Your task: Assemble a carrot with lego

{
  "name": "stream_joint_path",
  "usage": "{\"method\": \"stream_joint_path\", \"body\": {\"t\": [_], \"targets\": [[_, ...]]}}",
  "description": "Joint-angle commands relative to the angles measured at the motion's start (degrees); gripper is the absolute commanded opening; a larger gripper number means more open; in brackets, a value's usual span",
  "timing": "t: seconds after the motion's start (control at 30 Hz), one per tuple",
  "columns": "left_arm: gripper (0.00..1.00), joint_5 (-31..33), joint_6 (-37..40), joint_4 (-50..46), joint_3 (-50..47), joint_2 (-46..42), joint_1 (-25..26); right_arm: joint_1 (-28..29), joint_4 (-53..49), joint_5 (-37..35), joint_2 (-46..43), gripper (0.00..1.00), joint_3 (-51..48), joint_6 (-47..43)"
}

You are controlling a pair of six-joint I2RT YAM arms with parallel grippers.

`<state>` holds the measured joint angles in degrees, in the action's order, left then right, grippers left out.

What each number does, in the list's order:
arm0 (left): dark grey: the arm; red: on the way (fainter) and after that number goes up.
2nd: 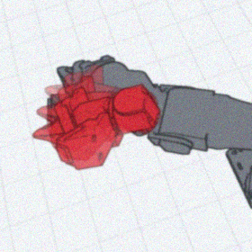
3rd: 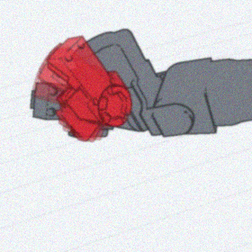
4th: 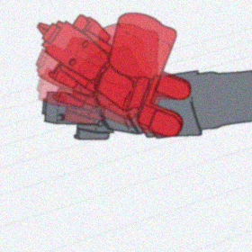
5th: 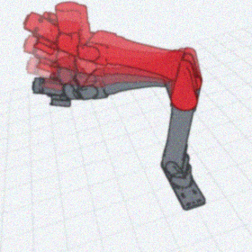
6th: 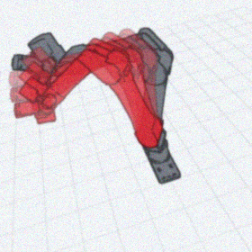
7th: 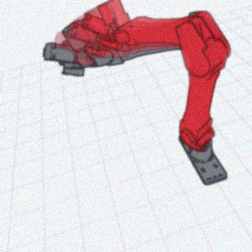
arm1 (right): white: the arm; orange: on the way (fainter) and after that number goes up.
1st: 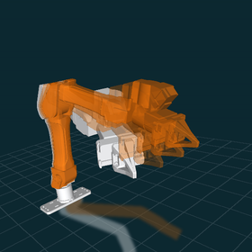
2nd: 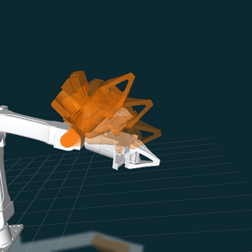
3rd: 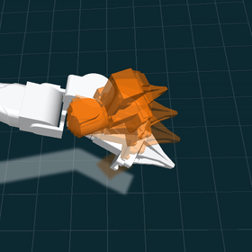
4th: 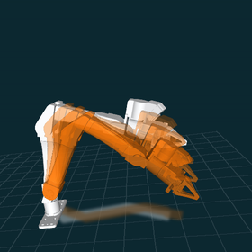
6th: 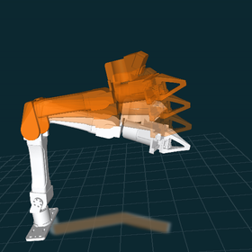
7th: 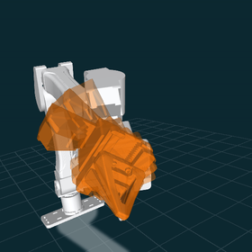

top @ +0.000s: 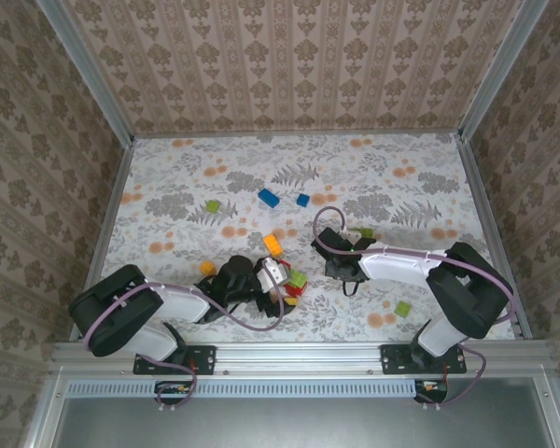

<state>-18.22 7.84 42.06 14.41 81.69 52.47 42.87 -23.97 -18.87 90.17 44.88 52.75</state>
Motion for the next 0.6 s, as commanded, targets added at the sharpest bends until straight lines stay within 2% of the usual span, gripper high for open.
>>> {"method": "stream_joint_path", "body": {"t": [0.0,0.23,0.4,0.57], "targets": [[0.98,-0.7,1.4,-0.1,1.0,0.6,0.2,0.6,0.7,-2.4,1.7,0.46,0.9,0.5],[0.98,-0.7,1.3,-0.1,1.1,0.7,0.2,0.7,2.1,-2.9,2.6,0.42,0.3,-0.4],[0.98,-0.7,1.3,-0.2,1.2,0.8,0.2,0.7,1.0,-3.4,2.6,0.34,1.0,-1.7],[0.98,-0.7,1.2,-0.3,1.3,0.8,0.3,0.6,-7.4,-1.6,1.3,0.31,5.2,-5.3]]}}
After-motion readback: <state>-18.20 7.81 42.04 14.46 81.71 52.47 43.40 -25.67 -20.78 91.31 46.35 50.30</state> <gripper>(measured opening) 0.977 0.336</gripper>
